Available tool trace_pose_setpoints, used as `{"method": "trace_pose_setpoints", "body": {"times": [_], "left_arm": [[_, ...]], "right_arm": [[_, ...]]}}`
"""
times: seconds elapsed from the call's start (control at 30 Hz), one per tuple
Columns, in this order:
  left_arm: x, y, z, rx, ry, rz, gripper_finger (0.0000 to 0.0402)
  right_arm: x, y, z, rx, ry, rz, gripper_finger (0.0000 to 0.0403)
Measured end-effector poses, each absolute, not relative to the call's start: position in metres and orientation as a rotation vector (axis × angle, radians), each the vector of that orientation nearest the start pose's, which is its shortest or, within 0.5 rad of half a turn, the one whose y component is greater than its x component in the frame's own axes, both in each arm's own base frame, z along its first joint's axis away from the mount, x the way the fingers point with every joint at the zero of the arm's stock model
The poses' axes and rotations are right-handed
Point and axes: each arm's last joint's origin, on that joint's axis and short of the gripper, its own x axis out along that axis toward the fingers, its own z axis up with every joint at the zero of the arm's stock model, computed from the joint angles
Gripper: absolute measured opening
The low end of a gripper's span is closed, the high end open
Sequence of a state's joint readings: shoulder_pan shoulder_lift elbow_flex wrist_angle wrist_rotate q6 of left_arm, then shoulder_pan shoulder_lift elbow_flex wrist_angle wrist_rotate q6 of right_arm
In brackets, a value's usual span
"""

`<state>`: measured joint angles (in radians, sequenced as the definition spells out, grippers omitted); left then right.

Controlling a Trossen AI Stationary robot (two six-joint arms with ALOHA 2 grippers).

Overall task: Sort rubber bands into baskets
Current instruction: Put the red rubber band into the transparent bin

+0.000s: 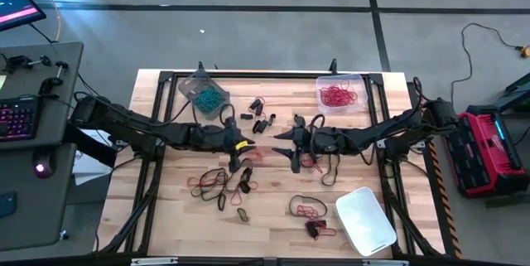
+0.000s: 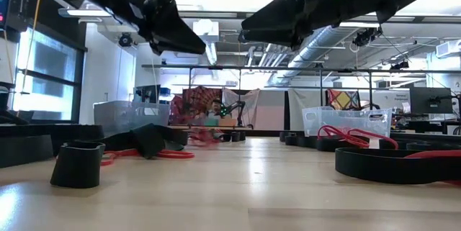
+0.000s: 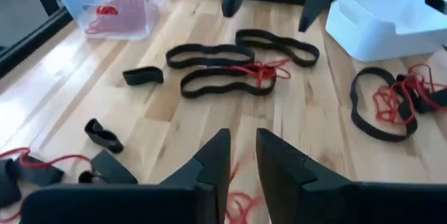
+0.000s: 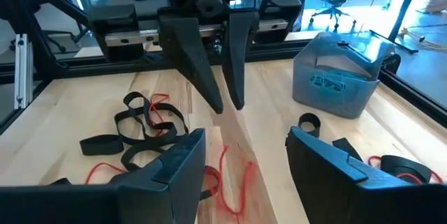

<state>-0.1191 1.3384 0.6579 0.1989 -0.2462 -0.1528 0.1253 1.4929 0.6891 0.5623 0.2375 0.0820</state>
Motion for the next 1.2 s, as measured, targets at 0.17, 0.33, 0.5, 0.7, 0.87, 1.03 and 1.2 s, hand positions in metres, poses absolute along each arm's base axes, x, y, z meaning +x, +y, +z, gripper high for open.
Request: {"method": "trace_pose_setpoints", "body": {"times": [0.17, 0.33, 0.5, 0.7, 0.87, 1.03, 1.2], "left_arm": [[0.270, -0.027, 0.207, -0.049, 0.476, 0.152, 0.0080], [0.271, -0.027, 0.209, -0.027, 0.464, 0.148, 0.0089], [0.265, -0.029, 0.198, -0.019, 0.593, 0.120, 0.0088], [0.266, -0.022, 0.175, 0.022, 0.722, 0.106, 0.0109], [0.276, -0.007, 0.154, 0.071, 0.794, 0.081, 0.0121], [0.290, 0.005, 0.147, 0.113, 0.828, 0.066, 0.0123], [0.300, 0.013, 0.139, 0.088, 0.852, -0.002, 0.0123]], "right_arm": [[0.304, 0.031, 0.207, 0.060, 0.255, -0.126, 0.0188], [0.302, 0.031, 0.201, 0.057, 0.317, -0.121, 0.0188], [0.300, 0.031, 0.197, 0.066, 0.363, -0.125, 0.0188], [0.301, 0.031, 0.197, 0.058, 0.362, -0.123, 0.0188], [0.301, 0.031, 0.197, 0.060, 0.362, -0.123, 0.0188], [0.300, 0.031, 0.196, 0.063, 0.366, -0.123, 0.0188], [0.300, 0.031, 0.196, 0.062, 0.370, -0.123, 0.0188]]}}
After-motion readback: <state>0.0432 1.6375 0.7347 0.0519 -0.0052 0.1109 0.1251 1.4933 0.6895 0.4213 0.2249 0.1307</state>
